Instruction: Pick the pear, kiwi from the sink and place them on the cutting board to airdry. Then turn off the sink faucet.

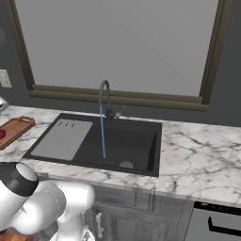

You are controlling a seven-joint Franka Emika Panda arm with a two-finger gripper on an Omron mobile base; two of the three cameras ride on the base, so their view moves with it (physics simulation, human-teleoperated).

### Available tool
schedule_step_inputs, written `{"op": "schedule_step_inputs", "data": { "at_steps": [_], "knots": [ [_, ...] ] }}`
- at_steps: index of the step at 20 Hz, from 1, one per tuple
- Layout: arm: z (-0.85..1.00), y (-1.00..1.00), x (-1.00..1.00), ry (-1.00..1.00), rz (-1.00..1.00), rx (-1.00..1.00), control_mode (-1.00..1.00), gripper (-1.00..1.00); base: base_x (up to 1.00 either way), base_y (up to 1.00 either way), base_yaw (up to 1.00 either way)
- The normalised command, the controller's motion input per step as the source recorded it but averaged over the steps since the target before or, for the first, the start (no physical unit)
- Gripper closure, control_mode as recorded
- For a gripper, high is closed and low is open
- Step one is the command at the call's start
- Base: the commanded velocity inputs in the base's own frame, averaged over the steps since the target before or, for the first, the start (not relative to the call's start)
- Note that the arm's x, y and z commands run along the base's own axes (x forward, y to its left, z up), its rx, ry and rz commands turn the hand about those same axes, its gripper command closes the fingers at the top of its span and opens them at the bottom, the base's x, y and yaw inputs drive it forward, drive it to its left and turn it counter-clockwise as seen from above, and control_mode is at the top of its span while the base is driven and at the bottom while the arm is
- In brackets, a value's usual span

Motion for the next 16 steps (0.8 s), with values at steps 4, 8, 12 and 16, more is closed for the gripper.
{"op": "schedule_step_inputs", "data": {
  "at_steps": [4, 8, 12, 16],
  "knots": [
    [-0.19, 0.00, 0.17, 0.02, 0.00, 0.00, -1.00, 1.00, 0.00, 0.00, 0.00],
    [-0.11, 0.00, 0.21, 0.04, 0.00, 0.00, -1.00, 1.00, 0.00, 0.00, 0.00],
    [-0.12, 0.00, 0.23, 0.03, 0.00, 0.00, -1.00, 1.00, 0.00, 0.00, 0.00],
    [-0.19, 0.00, 0.27, 0.04, 0.00, 0.00, -1.00, 1.00, 0.00, 0.00, 0.00]
  ]
}}
